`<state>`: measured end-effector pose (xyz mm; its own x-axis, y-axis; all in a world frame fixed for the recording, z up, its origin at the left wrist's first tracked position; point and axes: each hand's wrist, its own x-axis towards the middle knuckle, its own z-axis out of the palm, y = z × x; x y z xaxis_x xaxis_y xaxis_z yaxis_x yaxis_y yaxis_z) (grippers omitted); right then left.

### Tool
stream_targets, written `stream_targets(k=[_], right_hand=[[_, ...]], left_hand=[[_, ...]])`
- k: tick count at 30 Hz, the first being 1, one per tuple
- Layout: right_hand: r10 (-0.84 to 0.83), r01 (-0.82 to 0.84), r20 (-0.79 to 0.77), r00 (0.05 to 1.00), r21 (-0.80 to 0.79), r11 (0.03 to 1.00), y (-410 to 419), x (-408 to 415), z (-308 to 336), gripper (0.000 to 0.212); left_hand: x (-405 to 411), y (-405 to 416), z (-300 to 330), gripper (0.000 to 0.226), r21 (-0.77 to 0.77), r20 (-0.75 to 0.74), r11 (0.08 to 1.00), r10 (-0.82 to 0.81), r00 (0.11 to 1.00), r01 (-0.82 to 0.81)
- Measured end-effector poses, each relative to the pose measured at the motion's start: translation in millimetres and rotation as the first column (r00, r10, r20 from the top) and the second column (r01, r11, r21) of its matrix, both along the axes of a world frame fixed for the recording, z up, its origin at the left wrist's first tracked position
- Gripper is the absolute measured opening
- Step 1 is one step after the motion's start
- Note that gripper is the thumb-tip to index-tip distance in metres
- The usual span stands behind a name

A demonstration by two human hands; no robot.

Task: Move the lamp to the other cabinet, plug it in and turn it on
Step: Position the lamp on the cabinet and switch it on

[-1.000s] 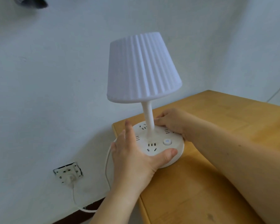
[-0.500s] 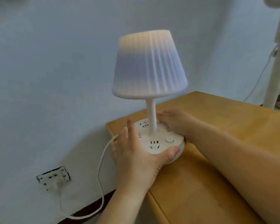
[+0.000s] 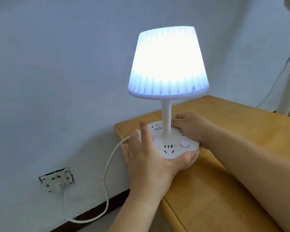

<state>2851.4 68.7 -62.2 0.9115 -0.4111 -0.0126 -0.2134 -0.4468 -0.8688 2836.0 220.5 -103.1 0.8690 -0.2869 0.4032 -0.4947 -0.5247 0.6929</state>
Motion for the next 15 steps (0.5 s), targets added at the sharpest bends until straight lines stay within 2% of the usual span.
stream_targets(k=[10, 15], right_hand=[[-0.036, 0.035, 0.042, 0.998, 0.015, 0.999, 1.6, 1.8, -1.2, 0.042], [-0.026, 0.026, 0.037, 0.999, -0.015, 1.0, 0.9, 2.1, -2.1, 0.036]], left_hand=[[-1.3, -0.9, 1.2, 0.135, -0.025, 0.015, 1.0, 0.018, 1.0, -0.017], [-2.4, -0.2, 2.0, 0.135, -0.02, 0.009, 1.0, 0.017, 1.0, -0.017]])
